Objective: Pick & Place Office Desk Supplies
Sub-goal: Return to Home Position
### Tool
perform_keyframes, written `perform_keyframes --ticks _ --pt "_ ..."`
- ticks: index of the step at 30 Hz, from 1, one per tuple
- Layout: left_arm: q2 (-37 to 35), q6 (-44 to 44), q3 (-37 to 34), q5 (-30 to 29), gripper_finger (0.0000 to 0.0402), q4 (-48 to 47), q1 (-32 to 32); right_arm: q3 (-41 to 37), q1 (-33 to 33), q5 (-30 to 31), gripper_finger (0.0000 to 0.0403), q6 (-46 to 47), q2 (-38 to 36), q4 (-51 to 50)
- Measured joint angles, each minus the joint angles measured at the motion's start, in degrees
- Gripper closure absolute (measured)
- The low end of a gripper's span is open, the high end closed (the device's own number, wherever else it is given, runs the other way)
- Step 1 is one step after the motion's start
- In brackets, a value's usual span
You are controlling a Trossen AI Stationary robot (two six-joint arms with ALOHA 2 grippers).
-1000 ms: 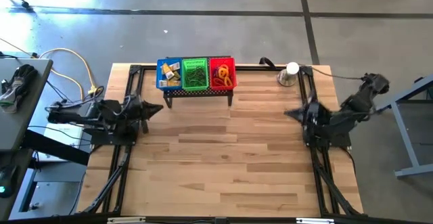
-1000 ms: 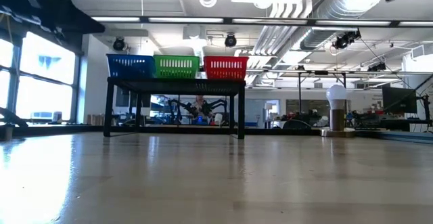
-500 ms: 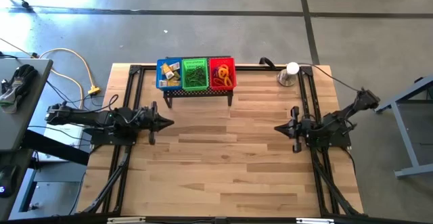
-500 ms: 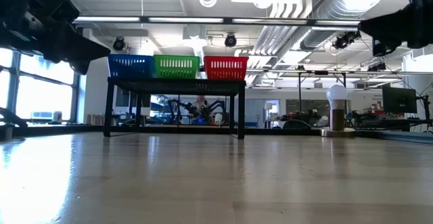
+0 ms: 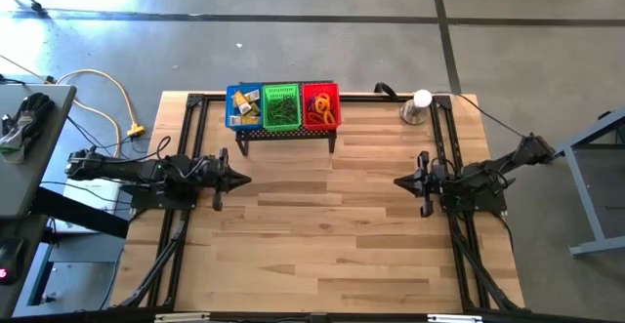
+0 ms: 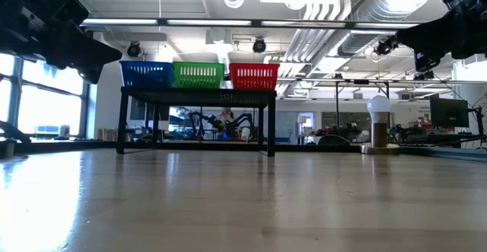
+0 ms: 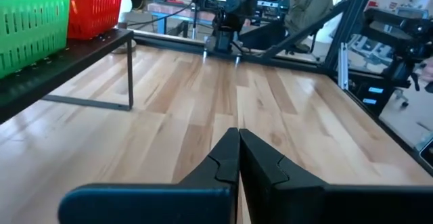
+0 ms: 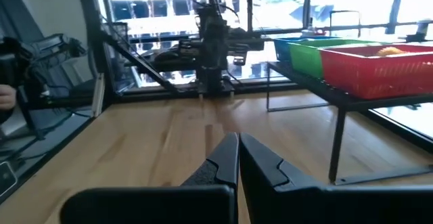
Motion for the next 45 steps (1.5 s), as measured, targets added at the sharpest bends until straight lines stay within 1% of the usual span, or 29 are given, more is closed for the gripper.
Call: perform_keyframes --ticks 4,10,15,45 --pt "0.13 -1.91 -0.02 0.0 0.0401 -0.21 0.0 0.0 0.07 -0.23 0.0401 0.15 0.06 -0.07" --pt "0.14 0.57 -0.06 -0.02 0.0401 0.04 0.0 -0.02 0.07 -0.15 0.0401 0.11 0.04 -0.02" --pt "0.14 -1.95 -0.06 -0.04 0.0401 0.02 0.01 -0.04 0.07 -0.11 0.0401 0.11 0.05 -0.02" --pt "0.16 -2.14 -0.09 -0.05 0.0401 0.02 0.0 -0.09 0.07 -0.09 0.0401 0.08 0.06 -0.09"
